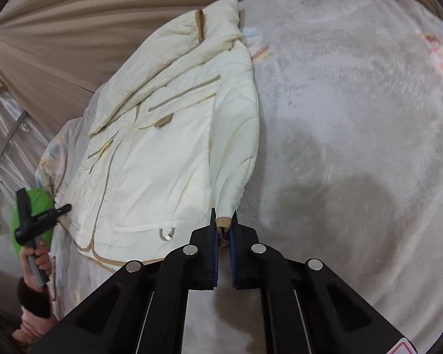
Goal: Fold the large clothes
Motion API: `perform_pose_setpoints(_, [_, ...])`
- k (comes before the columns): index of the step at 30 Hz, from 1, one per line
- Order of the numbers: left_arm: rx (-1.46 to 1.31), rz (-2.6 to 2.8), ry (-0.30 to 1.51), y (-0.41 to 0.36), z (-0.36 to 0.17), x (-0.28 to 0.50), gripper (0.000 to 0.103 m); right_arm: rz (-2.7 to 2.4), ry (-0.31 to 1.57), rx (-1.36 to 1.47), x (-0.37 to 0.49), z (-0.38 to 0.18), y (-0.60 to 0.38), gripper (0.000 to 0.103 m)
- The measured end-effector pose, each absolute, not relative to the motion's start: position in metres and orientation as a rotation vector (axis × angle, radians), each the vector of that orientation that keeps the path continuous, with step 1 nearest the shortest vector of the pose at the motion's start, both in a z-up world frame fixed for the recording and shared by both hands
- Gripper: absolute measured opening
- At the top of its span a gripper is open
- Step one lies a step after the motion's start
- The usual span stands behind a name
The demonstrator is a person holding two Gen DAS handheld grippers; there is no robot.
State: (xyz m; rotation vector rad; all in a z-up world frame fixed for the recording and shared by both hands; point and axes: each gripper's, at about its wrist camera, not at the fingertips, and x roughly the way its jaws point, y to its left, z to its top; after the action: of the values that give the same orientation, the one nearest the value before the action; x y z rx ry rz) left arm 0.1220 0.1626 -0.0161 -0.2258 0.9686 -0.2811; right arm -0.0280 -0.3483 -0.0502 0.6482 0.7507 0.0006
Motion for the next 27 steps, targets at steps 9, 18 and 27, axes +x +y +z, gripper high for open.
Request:
perform_pose_setpoints(9, [-0.140,-0.355,1.025,0.182,-0.012,0.034,0.016,-0.032,0.708,0.523,-0.144,-0.016,-0.305,0.004])
perform_pose_setpoints(18, [-0.240,-0.329,1.084,0.221,-0.040,-0.014,0.019,-0.088,0.852,0.575,-0.195,-0.077,-0.293,0.010])
perform_pose_setpoints(27, [-0.155,-0.387,0.711,0.166,0.081,0.045,0.051,-0.130,0.501,0.403,-0.126,0.044,-0.333,0.051])
